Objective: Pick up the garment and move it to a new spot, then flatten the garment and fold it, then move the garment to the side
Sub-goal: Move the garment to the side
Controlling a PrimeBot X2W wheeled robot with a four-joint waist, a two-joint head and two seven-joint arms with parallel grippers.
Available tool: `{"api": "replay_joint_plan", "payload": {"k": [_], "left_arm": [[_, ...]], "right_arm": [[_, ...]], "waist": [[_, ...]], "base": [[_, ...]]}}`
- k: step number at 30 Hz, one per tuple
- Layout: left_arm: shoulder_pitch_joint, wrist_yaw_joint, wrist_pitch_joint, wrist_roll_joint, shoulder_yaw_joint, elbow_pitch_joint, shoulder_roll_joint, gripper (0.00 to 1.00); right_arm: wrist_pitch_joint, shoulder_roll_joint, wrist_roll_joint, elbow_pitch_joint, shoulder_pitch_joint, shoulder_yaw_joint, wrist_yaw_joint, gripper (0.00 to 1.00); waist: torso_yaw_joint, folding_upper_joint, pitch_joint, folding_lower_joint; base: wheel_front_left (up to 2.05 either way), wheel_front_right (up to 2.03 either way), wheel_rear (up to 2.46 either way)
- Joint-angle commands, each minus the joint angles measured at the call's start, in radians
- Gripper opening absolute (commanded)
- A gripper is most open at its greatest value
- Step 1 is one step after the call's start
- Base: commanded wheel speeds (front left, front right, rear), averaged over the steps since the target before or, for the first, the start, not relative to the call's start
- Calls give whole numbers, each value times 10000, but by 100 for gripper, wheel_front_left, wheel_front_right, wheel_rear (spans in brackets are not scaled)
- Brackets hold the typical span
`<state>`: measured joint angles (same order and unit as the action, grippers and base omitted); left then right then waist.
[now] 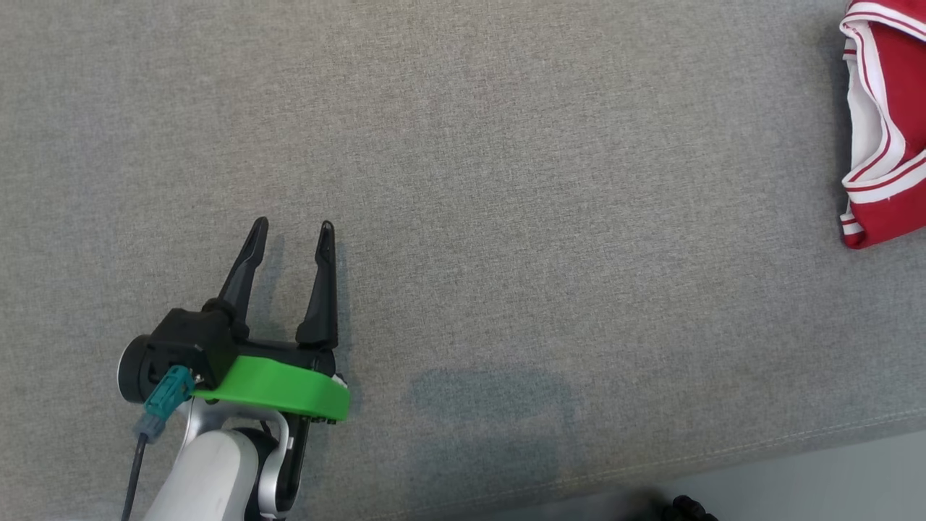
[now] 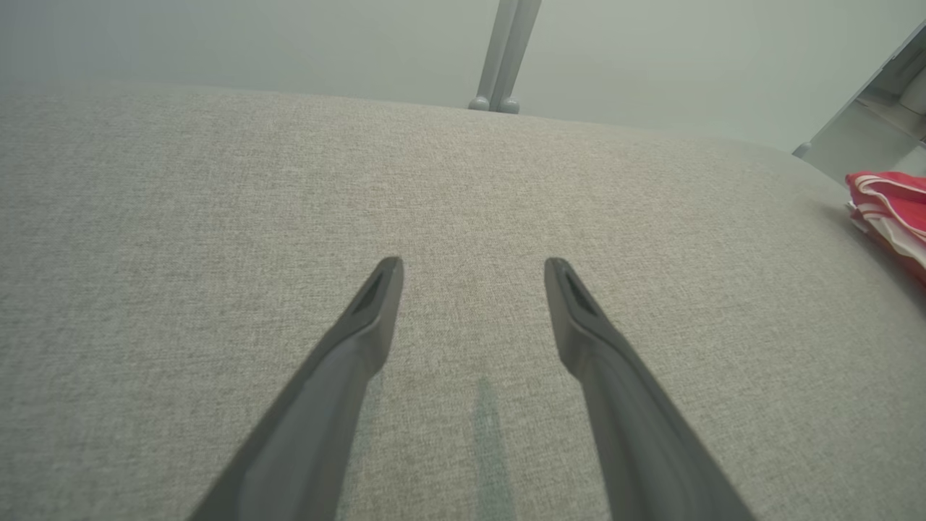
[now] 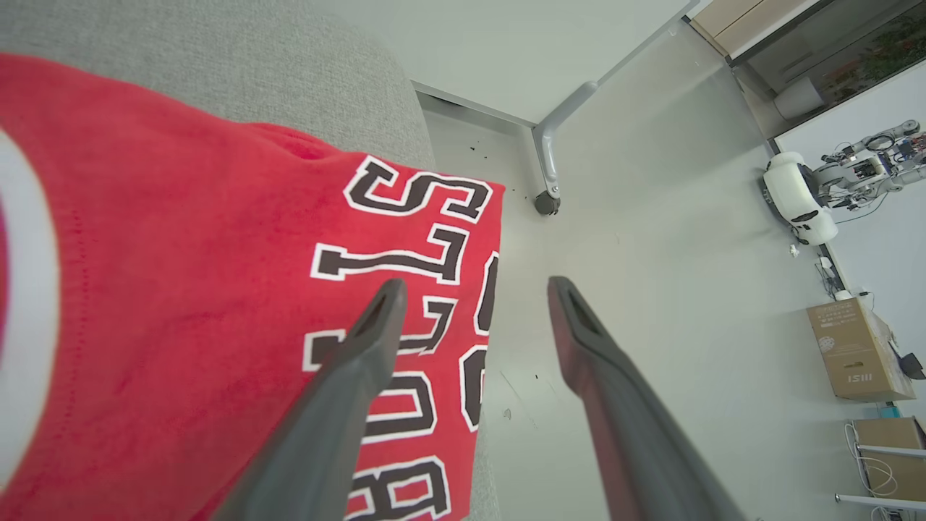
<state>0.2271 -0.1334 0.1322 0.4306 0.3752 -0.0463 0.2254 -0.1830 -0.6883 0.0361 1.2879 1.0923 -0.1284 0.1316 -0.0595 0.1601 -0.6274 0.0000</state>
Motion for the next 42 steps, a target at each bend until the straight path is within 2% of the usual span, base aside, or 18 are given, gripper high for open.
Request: {"api": "replay_joint_plan", "payload": {"k": [1,9,13,17,21,31,36,42], "left_arm": [[128,-66,-31,9,-10,30,42,100],[78,-76,109,89,6,88,13,100],[46,-47,226,177,-55,158,4,100],[148,-26,372,295,-155,239,21,100],[248,-8,555,453,-366,341,-11,100],[-28,-69,1049,996,-1108,974,-98,100],[-403,-100,1237,1133,-1461,1229,-244,100],[-1004,-162,1316,937,-1768,1340,-311,100]], "right_arm": [[-63,68,-169,29,-144,120,-18,100],[-482,536,-824,-128,-252,940,-18,100],[-667,1010,-610,-412,-195,1354,-18,100],[-765,1449,-483,-966,-334,1237,-18,100],[-813,1960,-144,-1935,-544,838,-18,100],[-819,2713,1232,-5052,-2086,-305,-18,100],[-809,3158,1696,-6484,-3300,-288,-18,100],[-808,3902,1510,-8055,-5008,-2,-16,100]], "waist": [[-21,-1,36,0],[-120,-1,376,0],[-176,-1,723,0],[-270,-1,1106,0],[-391,-1,1514,0],[-433,-1,2734,0],[-354,-1,3311,0],[-230,-1,3828,0]], "base": [[0,0,0],[0,0,0],[0,0,0],[0,0,0],[0,0,0],[0,0,0],[0,0,0],[0,0,0]]}}
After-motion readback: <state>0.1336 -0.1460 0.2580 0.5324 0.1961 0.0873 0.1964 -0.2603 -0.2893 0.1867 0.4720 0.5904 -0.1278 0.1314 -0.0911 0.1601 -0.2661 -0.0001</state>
